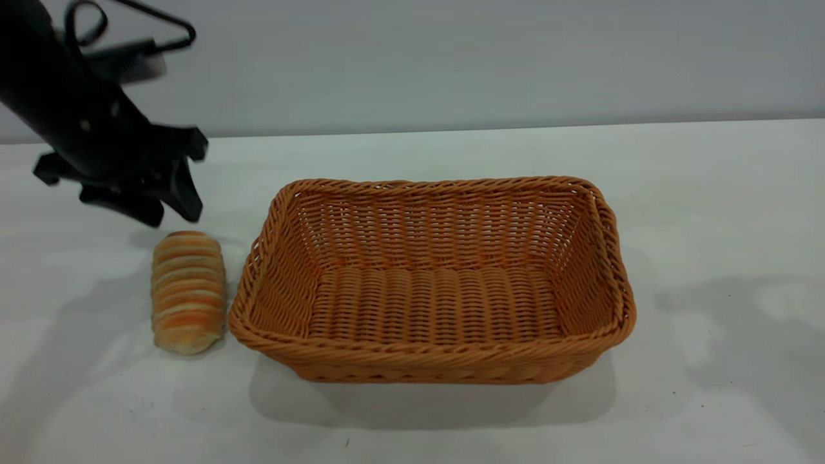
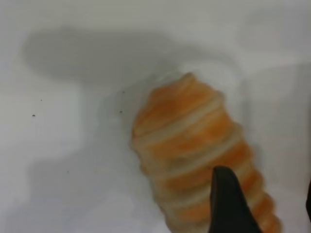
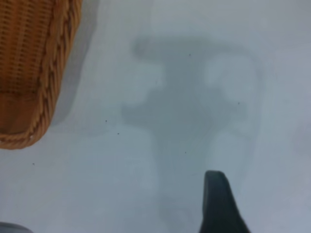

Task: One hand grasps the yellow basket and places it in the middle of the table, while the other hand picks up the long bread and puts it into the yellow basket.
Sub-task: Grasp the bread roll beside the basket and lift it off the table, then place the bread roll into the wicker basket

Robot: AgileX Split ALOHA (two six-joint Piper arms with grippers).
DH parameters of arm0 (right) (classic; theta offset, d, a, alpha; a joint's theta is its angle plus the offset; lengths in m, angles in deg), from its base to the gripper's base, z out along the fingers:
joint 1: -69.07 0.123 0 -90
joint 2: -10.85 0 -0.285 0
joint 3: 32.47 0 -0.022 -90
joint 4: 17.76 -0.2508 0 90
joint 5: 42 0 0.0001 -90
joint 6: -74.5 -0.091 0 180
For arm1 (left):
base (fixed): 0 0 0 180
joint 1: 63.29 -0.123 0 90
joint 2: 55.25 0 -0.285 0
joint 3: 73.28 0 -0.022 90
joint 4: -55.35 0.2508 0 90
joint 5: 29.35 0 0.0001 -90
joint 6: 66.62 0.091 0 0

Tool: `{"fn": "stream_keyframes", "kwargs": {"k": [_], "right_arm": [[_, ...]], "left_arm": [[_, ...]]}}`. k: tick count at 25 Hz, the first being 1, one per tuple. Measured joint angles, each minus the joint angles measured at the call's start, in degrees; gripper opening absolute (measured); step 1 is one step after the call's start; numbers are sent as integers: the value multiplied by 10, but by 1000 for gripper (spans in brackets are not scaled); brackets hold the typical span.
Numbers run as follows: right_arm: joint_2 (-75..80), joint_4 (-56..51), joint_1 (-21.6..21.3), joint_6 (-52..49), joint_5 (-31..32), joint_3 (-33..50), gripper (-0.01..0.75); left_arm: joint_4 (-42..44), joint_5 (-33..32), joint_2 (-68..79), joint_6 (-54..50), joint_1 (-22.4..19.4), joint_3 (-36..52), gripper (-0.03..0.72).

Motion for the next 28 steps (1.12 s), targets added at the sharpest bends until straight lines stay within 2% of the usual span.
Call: {"fn": "stream_keyframes", "kwargs": {"k": [8, 11, 13, 16, 17, 24, 28], "right_arm": [[0, 0, 0, 0, 1, 0, 481], [0, 0, 0, 0, 2, 0, 481], [0, 0, 0, -3, 2, 0, 481], [0, 0, 0, -3, 2, 0, 477], [0, 0, 0, -3, 2, 0, 475], [0, 0, 0, -3, 3, 0, 471], [0, 0, 0, -4, 3, 0, 469]], "left_arm": [[-7, 52, 82, 13, 0, -6, 434], [-7, 51, 89, 15, 0, -9, 398], [-7, 47, 87, 16, 0, -9, 300], [-5, 35, 72, 17, -3, -7, 75], [-2, 23, 62, 17, -5, -6, 45], [-2, 3, -83, 17, -2, -1, 39], [-15, -6, -164, 17, 38, -1, 39]]}}
